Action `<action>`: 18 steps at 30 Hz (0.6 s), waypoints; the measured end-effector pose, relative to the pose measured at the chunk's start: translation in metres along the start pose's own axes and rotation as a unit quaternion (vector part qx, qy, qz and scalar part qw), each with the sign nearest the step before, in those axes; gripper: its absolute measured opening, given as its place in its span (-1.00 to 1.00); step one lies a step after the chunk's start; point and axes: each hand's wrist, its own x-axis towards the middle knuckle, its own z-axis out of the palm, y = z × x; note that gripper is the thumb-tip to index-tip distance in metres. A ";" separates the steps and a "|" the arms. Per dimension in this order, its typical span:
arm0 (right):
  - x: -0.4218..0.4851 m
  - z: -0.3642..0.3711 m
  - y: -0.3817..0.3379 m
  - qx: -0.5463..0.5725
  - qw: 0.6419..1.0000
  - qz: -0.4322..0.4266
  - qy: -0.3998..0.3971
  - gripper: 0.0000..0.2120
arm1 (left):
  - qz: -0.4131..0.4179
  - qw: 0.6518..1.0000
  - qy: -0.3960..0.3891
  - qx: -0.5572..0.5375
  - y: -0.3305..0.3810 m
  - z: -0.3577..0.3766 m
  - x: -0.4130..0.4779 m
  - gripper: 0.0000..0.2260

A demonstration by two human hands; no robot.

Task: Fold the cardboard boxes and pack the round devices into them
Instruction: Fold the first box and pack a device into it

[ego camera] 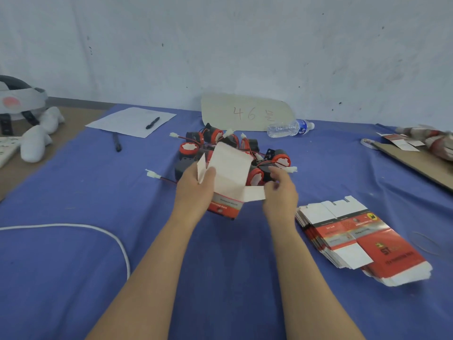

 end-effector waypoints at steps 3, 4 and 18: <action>0.007 0.012 0.007 -0.103 0.991 -0.050 -0.067 -0.50 | -0.038 0.993 0.046 0.106 -0.006 -0.002 -0.001 -0.87; 0.010 0.013 0.010 -0.131 0.986 -0.050 -0.091 -0.44 | -0.063 0.988 0.032 0.134 -0.010 -0.002 -0.001 -0.84; 0.014 0.030 0.002 -0.060 0.998 -0.026 -0.009 -0.46 | -0.048 0.967 0.129 0.216 -0.024 -0.009 0.003 -0.64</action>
